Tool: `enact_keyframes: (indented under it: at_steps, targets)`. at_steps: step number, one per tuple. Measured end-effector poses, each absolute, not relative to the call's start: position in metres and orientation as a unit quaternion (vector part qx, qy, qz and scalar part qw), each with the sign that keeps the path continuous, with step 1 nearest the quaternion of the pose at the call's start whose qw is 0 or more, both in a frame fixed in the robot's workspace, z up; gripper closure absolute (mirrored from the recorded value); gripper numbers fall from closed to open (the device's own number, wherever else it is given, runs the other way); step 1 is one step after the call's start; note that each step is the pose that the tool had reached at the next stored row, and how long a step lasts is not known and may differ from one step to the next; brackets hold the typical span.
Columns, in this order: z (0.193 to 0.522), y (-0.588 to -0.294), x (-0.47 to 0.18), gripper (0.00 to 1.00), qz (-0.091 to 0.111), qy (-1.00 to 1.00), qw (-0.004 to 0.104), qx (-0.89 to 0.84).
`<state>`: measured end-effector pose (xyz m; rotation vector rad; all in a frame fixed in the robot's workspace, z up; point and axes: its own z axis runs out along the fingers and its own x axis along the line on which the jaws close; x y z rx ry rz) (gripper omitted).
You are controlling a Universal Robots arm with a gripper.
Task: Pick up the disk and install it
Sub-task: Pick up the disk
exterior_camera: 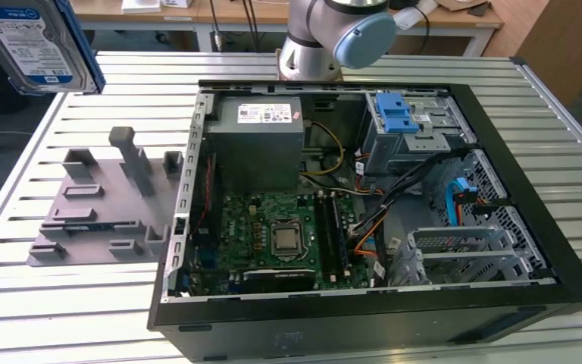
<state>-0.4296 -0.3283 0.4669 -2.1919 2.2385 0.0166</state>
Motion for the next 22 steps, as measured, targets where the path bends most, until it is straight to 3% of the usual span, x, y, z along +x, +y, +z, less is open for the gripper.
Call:
enact_keyframes:
  at_steps: [22]
  targets:
    - [0.495,-0.328,-0.430,0.63,0.005,0.714,0.005,-0.700]
